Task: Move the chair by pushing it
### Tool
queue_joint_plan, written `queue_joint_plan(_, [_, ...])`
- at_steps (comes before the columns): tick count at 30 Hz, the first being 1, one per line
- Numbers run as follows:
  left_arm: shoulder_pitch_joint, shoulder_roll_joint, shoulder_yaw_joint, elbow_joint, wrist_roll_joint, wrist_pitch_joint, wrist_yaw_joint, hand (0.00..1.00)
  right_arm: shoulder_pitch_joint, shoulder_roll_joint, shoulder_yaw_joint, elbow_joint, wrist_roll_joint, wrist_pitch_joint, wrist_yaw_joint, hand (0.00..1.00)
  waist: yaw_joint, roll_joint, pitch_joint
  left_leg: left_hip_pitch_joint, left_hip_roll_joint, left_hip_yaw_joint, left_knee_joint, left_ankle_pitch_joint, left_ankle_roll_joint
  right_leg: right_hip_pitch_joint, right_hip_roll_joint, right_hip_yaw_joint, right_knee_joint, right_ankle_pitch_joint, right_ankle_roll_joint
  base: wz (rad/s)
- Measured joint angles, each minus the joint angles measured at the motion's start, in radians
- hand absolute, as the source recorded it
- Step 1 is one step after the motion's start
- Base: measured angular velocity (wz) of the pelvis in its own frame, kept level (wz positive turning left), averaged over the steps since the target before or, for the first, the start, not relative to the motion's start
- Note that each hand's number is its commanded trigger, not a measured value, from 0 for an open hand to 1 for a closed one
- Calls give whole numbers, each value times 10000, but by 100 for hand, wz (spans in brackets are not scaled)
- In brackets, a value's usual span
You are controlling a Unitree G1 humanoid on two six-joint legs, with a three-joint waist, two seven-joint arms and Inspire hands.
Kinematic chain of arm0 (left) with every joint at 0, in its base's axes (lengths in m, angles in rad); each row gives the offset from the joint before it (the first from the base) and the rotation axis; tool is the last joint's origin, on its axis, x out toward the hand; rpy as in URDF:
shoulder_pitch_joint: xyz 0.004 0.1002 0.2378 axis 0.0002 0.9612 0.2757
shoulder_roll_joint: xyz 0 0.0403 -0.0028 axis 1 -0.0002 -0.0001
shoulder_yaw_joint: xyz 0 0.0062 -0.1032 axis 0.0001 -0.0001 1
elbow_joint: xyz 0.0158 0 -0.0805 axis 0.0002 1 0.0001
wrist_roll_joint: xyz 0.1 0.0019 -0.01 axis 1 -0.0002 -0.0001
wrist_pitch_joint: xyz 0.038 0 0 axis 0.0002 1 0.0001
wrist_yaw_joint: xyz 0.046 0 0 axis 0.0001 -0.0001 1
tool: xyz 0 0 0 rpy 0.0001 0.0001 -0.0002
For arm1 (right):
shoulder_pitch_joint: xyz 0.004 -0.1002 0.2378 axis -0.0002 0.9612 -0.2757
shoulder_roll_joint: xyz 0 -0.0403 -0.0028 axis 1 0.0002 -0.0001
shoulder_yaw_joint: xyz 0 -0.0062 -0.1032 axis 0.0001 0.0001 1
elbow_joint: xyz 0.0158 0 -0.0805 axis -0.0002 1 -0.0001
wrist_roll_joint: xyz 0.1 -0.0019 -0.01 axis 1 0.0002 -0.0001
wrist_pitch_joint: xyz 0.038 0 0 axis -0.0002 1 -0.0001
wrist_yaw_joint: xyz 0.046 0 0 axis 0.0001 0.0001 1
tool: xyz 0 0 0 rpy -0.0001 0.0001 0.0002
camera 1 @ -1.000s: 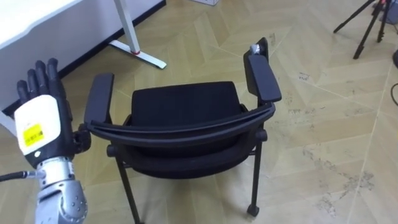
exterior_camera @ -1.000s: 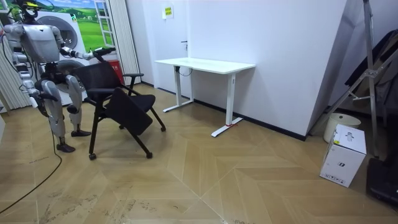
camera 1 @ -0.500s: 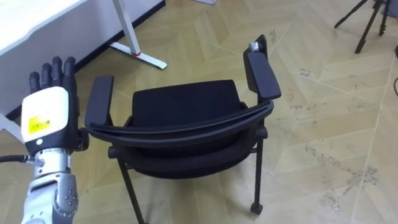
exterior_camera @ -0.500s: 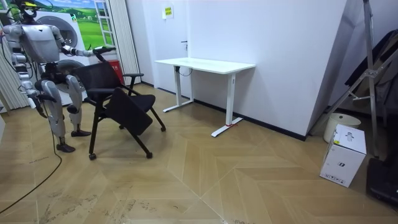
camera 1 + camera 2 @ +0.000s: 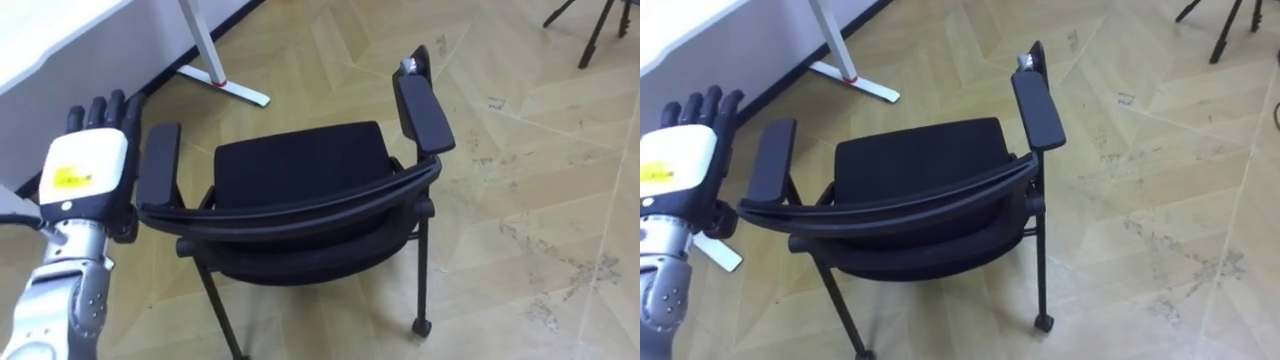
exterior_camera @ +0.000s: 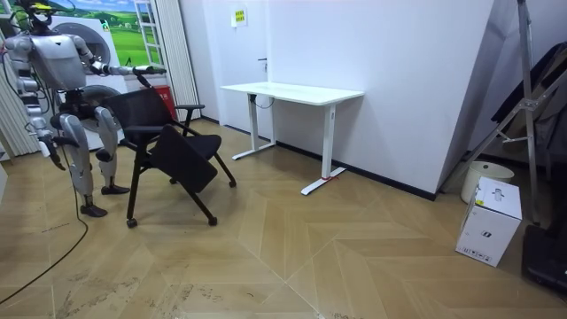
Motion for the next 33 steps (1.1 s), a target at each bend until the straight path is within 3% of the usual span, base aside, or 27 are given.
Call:
queue_joint_plan(4, [-257, 326, -105, -261, 182, 11, -1018, 0, -83, -186, 4, 209, -3, -34, 183, 0, 28, 145, -17, -33, -5, 11, 13, 0, 0, -16, -3, 28, 0, 7, 11, 0])
queue_joint_plan(8, [-399, 926, -110, -1091, 62, -22, -1853, 0, -144, -373, 10, 460, -14, -22, 271, 0, 60, 298, -3, 29, -5, -12, 12, 0, 0, -24, 7, 70, 14, 6, 11, -6])
queue_joint_plan(14, [-476, 1457, -128, -1643, -266, -16, -2961, 0, -145, -405, 48, 584, -8, -13, 238, 0, 63, 299, -5, 22, -18, -10, 14, 0, 0, -65, 8, 152, 8, 6, 11, -4])
queue_joint_plan(17, [-476, 1536, -127, -1821, -259, -2, -3458, 0, -126, -428, 110, 595, -32, -13, 229, 0, 89, 346, -40, -22, -19, -14, 14, 0, 0, -170, 8, 171, 47, 6, 11, 0])
queue_joint_plan(21, [-475, 1650, -126, -2306, -259, 1, -3977, 0, -102, -456, 107, 599, -309, -12, 154, 0, 100, 266, 3, -52, -16, -27, 15, 0, 0, -158, 9, 154, 53, 6, 11, 0])
queue_joint_plan(27, [-518, 1863, -125, -2706, -594, 100, -4806, 0, -105, -496, 108, 582, -335, 29, 14, 0, 97, 259, 5, -122, -11, -20, 38, 0, 0, -187, 7, 133, 36, 6, 11, 0])
queue_joint_plan(33, [-786, 1887, -125, -2882, -639, 116, -5426, 0, -116, -521, 111, 564, -413, 129, 16, 0, 185, 270, -2, -123, -10, -25, 38, 0, 0, -188, 6, 134, 35, 6, 11, 0])
